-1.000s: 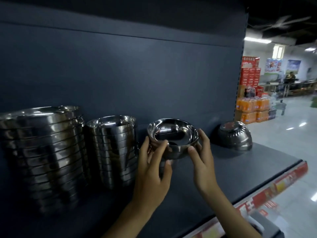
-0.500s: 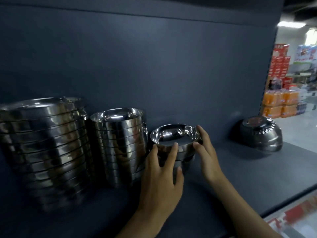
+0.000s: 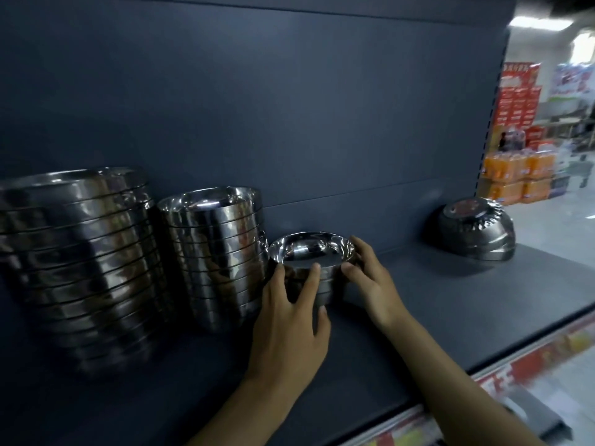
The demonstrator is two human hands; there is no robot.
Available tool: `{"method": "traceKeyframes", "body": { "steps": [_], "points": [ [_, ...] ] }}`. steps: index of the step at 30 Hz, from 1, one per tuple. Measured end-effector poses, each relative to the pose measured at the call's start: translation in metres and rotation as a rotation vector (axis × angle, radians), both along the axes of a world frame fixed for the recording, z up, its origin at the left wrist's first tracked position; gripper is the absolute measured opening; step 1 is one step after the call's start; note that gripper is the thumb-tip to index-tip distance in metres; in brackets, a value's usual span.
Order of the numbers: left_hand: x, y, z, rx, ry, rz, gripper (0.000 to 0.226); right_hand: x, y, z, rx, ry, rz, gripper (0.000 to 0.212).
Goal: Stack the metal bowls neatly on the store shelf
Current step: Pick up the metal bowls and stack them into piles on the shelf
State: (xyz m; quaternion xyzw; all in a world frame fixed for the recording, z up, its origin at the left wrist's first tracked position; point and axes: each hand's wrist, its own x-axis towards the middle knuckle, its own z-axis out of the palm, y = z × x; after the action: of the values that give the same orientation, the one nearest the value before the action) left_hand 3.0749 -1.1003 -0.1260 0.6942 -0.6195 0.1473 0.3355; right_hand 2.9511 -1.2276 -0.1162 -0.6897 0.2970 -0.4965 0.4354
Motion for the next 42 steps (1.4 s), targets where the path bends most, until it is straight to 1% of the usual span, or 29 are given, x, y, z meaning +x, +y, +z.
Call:
{"method": "traceKeyframes", "body": {
  "steps": [3, 9, 12, 14, 15, 17, 18, 20, 23, 27, 31, 32, 34, 37, 39, 42],
  "points": [
    [-0.001, -0.001, -0.002, -0.028, -0.021, -0.02, 0.059, 0.001, -0.001, 0.0, 0.017, 0.0, 0.018, 0.065],
    [0.0, -0.001, 0.001, -0.038, -0.006, -0.037, 0.057, 0.0, -0.001, 0.0, 0.007, 0.014, 0.003, 0.064],
    [-0.003, 0.001, 0.01, -0.027, -0.086, -0.031, 0.054, 0.001, 0.0, 0.003, 0.012, 0.005, -0.017, 0.067],
    [-0.011, 0.002, 0.017, -0.027, -0.176, -0.081, 0.053, -0.004, -0.001, 0.007, 0.015, -0.024, -0.094, 0.055],
    [-0.017, 0.001, 0.02, -0.024, -0.201, -0.13, 0.052, -0.011, -0.004, 0.01, -0.011, -0.022, -0.174, 0.047],
    [-0.033, -0.008, 0.028, 0.006, -0.189, -0.218, 0.048, -0.032, -0.014, 0.015, -0.092, 0.031, -0.363, 0.039],
    [-0.043, -0.016, 0.032, 0.036, -0.14, -0.251, 0.046, -0.048, -0.021, 0.017, -0.118, 0.066, -0.442, 0.037],
    [-0.064, -0.041, 0.04, 0.143, 0.052, -0.317, 0.045, -0.082, -0.036, 0.016, -0.121, 0.139, -0.569, 0.036],
    [-0.097, -0.09, 0.047, 0.227, 0.253, -0.349, 0.043, -0.134, -0.06, 0.006, -0.057, 0.234, -0.709, 0.034],
    [-0.133, -0.157, 0.04, 0.34, 0.574, -0.367, 0.039, -0.18, -0.084, 0.0, 0.038, 0.219, -0.8, 0.032],
    [-0.156, -0.219, 0.036, 0.35, 0.793, -0.331, 0.034, -0.202, -0.109, 0.001, 0.035, 0.266, -0.826, 0.039],
    [-0.16, -0.232, 0.035, 0.353, 0.831, -0.324, 0.033, -0.206, -0.115, 0.001, 0.034, 0.276, -0.828, 0.039],
    [-0.164, -0.257, 0.033, 0.362, 0.849, -0.333, 0.031, -0.212, -0.128, 0.002, 0.032, 0.309, -0.826, 0.042],
    [-0.17, -0.287, 0.03, 0.375, 0.877, -0.345, 0.034, -0.215, -0.145, 0.005, 0.006, 0.354, -0.795, 0.056],
    [-0.174, -0.301, 0.029, 0.385, 0.923, -0.348, 0.038, -0.213, -0.152, 0.005, -0.027, 0.352, -0.762, 0.063],
    [-0.177, -0.318, 0.025, 0.408, 0.958, -0.337, 0.049, -0.212, -0.159, 0.0, -0.051, 0.371, -0.7, 0.06]
  ]
}}
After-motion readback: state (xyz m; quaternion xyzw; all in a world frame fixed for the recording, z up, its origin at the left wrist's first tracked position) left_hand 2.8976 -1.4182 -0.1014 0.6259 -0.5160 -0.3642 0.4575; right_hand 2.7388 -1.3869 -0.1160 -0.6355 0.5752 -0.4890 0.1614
